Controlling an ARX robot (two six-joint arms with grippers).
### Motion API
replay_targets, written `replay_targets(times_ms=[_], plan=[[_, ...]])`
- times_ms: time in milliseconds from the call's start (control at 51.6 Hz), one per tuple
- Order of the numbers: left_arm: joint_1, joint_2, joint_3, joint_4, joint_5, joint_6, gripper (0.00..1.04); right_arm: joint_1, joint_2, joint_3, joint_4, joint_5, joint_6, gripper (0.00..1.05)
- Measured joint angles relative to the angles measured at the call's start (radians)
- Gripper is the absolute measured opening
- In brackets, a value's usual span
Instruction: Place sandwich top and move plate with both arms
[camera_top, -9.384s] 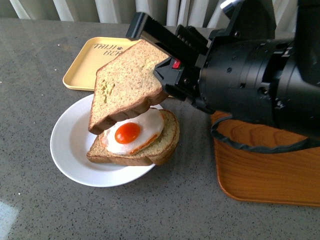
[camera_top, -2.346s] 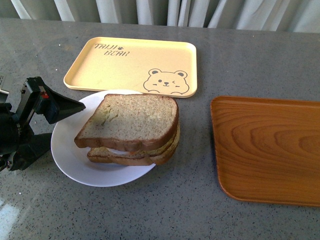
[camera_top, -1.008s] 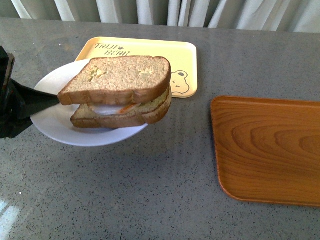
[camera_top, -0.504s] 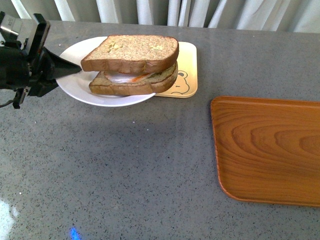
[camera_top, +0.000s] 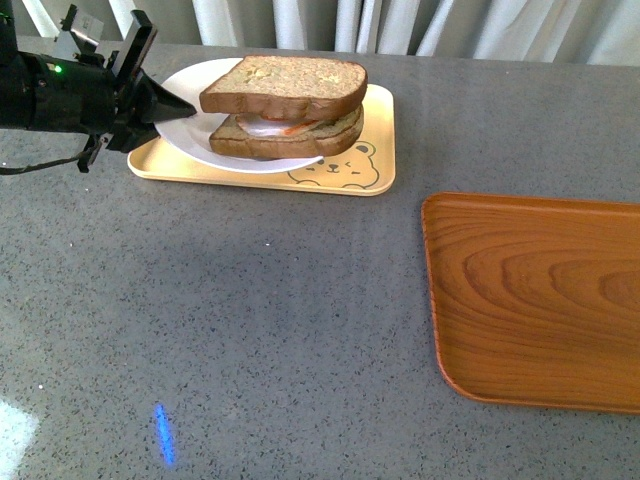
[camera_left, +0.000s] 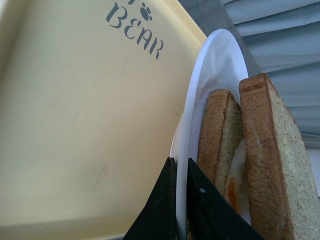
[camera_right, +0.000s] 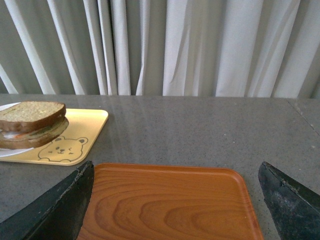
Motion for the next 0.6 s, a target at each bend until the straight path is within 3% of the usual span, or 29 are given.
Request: replay_targets(times_ms=[601], plan=[[-0.005,0.139,0.200,-0.116,-0.002,0.054,0.02,0.000,0.000,0.000,0.000,0.000,0.000,0.96]])
